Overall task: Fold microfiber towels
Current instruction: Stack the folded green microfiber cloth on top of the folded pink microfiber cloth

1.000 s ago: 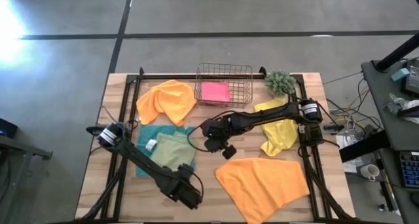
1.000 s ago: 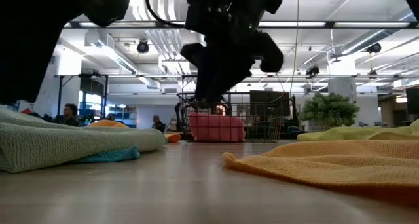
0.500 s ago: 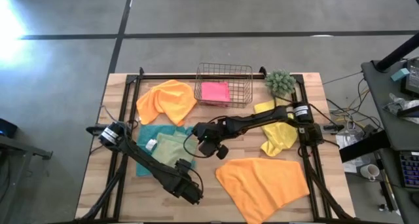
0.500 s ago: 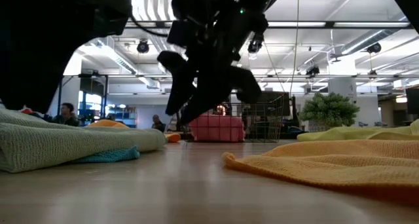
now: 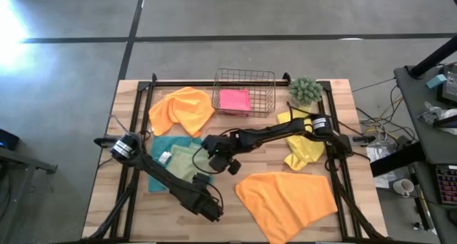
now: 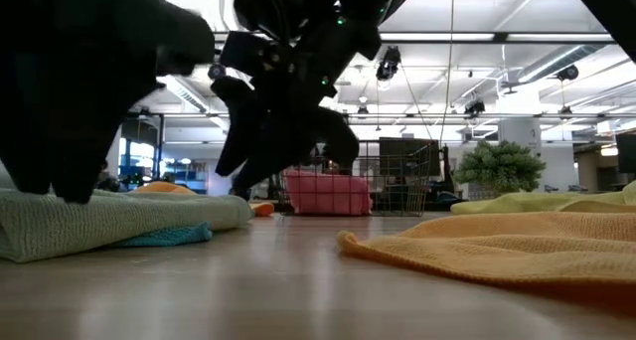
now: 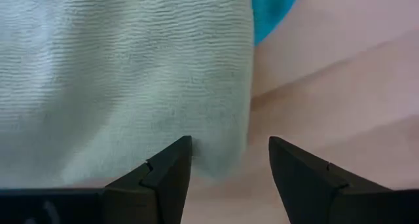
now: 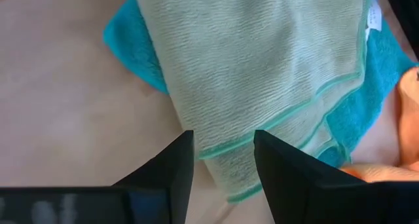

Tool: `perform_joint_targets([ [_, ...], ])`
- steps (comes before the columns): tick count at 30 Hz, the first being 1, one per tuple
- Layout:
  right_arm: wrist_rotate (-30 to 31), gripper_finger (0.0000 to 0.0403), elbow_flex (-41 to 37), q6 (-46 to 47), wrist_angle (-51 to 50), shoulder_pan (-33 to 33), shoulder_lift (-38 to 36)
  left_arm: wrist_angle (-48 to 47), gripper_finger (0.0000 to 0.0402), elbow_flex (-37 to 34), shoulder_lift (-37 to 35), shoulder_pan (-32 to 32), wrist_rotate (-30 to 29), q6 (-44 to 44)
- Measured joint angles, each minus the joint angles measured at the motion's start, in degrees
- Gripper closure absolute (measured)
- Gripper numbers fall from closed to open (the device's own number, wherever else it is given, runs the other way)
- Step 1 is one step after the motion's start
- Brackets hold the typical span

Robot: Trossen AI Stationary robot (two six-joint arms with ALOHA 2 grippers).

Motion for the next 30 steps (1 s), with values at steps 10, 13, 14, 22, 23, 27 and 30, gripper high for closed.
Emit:
perform_joint_targets([
  [10,0.03,0.0255,1.79,1.31,-1.97,-0.11,1.75,0.10,0.0213,-0.18,2.86,-0.15,0.32,0.72],
  [13,0.06,0.0257,1.62,1.30,-2.05,-0.13,2.65,0.08,0.0213,-1.30,3.08,-0.44,0.32,0.78],
  [14,0.43,0.0257,1.54,1.40,-2.12,-0.13,2.91,-0.11,0.0213,-1.44,3.24,-0.56,0.35,0.79],
  [22,3.14,0.0257,1.39,-0.59,0.29,-0.13,4.75,-0.38,0.0213,-1.29,5.23,-0.70,1.06,1.70],
  [23,3.37,0.0257,1.39,-0.65,0.55,-0.13,5.15,-0.61,0.0213,-1.26,5.43,-0.70,1.21,1.69],
  [27,5.06,0.0257,1.52,-0.64,1.98,-0.11,6.07,-1.26,0.0213,-1.38,6.08,-0.70,1.38,1.69],
  [30,4.97,0.0258,1.52,-0.56,1.99,0.08,6.26,-2.98,0.0213,-1.64,6.26,-0.61,1.81,1.74],
])
